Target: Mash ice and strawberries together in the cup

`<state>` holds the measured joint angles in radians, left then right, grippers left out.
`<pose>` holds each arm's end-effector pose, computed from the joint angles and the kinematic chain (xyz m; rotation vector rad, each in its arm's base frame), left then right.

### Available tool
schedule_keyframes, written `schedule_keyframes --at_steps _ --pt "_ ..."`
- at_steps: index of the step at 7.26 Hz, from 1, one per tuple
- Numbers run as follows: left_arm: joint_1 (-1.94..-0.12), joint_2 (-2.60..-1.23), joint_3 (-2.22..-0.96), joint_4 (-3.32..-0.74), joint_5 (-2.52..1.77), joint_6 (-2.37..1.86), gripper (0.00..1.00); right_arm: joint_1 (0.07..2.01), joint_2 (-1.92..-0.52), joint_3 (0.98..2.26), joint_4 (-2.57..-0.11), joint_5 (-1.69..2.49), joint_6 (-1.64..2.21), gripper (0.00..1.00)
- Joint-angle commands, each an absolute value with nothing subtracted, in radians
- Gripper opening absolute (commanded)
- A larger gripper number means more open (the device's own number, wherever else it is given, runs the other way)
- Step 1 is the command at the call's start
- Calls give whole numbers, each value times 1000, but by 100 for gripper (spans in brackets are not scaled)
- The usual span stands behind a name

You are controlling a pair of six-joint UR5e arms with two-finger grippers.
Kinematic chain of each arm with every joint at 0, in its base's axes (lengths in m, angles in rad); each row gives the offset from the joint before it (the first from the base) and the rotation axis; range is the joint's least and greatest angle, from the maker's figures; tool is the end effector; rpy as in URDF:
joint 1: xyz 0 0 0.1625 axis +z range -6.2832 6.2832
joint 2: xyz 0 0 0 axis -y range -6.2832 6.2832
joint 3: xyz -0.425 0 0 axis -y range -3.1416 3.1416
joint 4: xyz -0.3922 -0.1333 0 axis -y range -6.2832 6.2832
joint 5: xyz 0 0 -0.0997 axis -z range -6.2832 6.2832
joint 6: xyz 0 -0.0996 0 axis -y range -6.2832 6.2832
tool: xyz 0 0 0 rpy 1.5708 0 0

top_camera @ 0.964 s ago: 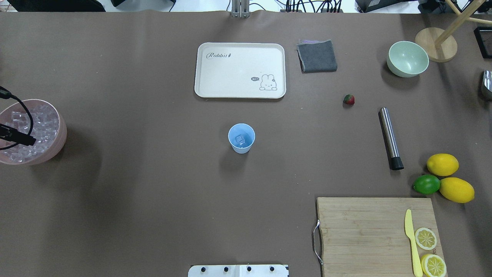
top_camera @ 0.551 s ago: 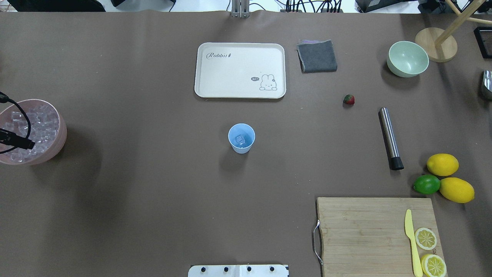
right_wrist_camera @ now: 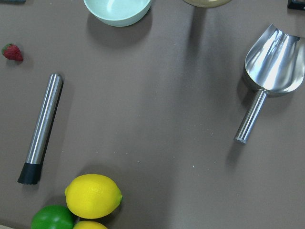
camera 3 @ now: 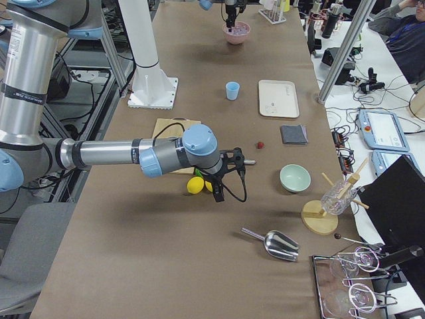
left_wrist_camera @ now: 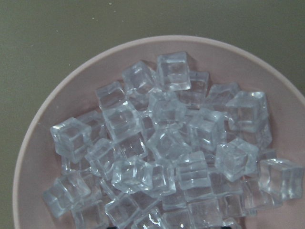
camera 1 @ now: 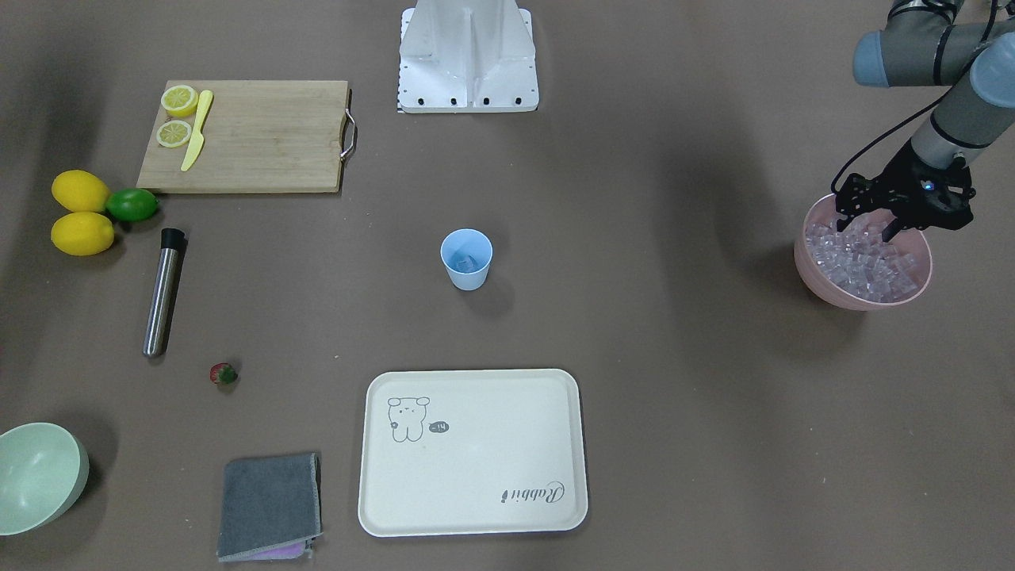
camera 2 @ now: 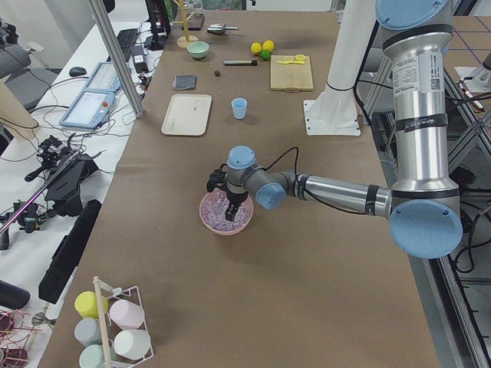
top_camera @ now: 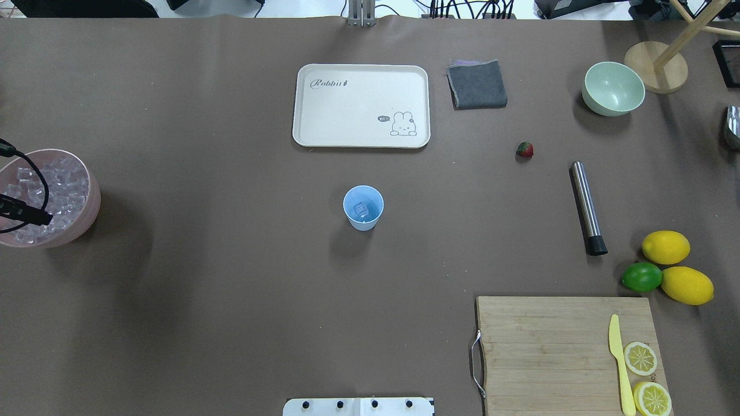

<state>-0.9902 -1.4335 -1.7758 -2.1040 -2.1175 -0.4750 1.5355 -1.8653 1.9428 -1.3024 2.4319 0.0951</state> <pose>0.1861 -0.4322 0.5708 0.2395 0.7543 0.2642 0.0442 -0.3853 0.5661 0.2678 -0.8711 -0.0933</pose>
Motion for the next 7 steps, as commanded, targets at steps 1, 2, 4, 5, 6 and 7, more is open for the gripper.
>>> schedule_keyframes --at_steps 1,2,4,5,6,7 --pt "-968 -1434 -1775 -2123 -2117 -503 75 1536 -1865 1942 -1302 2431 95 100" --pt "-953 -1434 -1773 -2138 -2117 -523 75 1536 -1865 1942 -1302 2433 95 100" --pt "-945 -1433 -1767 -2140 -2115 -522 74 1536 -1865 1942 -1302 2431 95 100" --pt "-945 -1431 -1767 -2140 -2115 -522 71 1536 -1865 1942 -1302 2431 95 100" --pt "-945 -1431 -1764 -2140 -2115 -520 70 1536 -1865 1942 -1304 2431 95 100" --pt "-945 -1430 -1764 -2138 -2115 -519 70 1536 -1865 1942 -1302 2431 95 100"
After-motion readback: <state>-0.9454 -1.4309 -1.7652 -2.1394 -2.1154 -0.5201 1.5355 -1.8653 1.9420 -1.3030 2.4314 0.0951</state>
